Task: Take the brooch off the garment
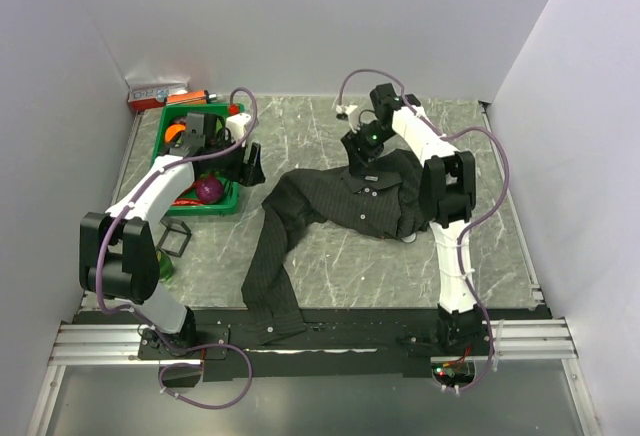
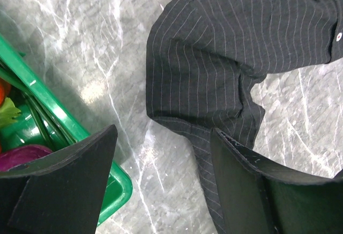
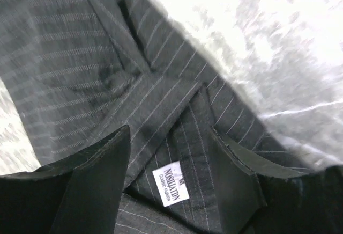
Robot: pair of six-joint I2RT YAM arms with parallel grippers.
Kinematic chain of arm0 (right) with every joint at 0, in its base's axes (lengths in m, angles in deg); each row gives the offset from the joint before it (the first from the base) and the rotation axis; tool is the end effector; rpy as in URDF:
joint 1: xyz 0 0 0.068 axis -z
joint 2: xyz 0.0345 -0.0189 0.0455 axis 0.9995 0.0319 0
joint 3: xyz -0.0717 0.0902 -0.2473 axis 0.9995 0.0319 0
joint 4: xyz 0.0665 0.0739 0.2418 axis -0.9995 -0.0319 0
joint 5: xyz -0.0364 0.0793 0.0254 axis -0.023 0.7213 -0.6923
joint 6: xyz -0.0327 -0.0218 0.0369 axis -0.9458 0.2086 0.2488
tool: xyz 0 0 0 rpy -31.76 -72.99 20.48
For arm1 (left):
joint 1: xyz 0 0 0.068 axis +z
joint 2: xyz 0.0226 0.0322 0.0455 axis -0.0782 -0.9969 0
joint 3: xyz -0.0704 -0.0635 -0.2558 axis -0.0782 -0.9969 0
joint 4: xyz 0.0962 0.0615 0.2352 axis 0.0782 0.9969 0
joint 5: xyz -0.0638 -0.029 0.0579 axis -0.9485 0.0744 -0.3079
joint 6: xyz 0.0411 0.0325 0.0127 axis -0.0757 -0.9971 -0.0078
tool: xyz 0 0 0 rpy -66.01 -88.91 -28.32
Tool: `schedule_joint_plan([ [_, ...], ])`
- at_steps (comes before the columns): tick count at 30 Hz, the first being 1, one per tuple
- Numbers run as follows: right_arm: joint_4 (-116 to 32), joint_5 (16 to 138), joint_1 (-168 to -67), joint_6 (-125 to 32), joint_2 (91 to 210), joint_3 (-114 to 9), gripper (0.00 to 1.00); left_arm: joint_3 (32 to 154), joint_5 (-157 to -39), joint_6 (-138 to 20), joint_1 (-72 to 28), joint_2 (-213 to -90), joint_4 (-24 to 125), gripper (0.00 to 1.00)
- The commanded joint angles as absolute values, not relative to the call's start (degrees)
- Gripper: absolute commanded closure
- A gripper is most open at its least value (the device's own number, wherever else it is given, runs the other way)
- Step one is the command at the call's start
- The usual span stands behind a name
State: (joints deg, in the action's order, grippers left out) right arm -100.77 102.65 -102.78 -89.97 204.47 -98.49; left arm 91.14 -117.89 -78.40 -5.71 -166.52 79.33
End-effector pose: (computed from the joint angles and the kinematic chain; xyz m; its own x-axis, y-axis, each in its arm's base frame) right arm 0.4685 0.1421 0.2034 -0.5268 -0.6532 -0.5438 -0.8438 0.4787 0.2425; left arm 0.3381 -0.0780 0.2720 -0.6506 0.2310 -0.7234 0.5636 0.7854 -0.2560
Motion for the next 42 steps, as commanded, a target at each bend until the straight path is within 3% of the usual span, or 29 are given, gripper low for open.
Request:
schedule_joint_plan([
  [1,-106.1,104.5,-103.8,-86.1,208.3,-106.3,0.35,91.2,-117.7,-79.7,-5.5,-164.7,79.5,0.24],
  [13,-109.0,102.6,-104.7,-82.0,210.2,-102.1,0.41,93.4,-118.0,-80.2,-5.5,-166.5,80.5,0.24],
  [20,-108.4,106.0,-104.7,-83.3,207.9,-106.2,0.95,94.3,-118.6,-79.4,-5.5,-167.1,80.0,0.25],
  [22,-106.5,107.3,-104.3,-82.1,205.1,-108.2,1.00,94.5,-118.6,-79.5,-5.5,-167.3,80.0,0.24],
  [27,-89.3,113.9,-102.9,-76.0,187.6,-103.5,1.00,95.0,-118.4,-79.2,-5.5,-167.6,79.0,0.24],
  [32,-85.0,112.1,-102.8,-71.4,181.3,-100.9,1.00,95.8,-119.3,-79.2,-5.5,-168.9,78.6,0.24],
  [33,-86.9,109.0,-102.9,-71.3,181.8,-100.5,0.90,96.1,-119.7,-79.1,-5.6,-169.1,78.6,0.24],
  [34,-88.0,106.9,-103.2,-71.1,182.5,-99.4,0.60,96.4,-119.7,-79.0,-5.5,-169.5,78.7,0.24],
  [35,-88.7,105.5,-103.5,-71.0,184.1,-98.5,0.49,96.9,-119.9,-78.7,-5.5,-169.5,78.7,0.24],
  [37,-88.6,101.5,-103.6,-71.4,185.1,-94.2,0.41,97.1,-119.9,-78.6,-5.5,-169.4,78.7,0.24],
  [42,-93.3,98.0,-105.0,-76.8,190.9,-93.8,0.43,96.6,-119.4,-79.1,-5.5,-168.3,79.5,0.24],
])
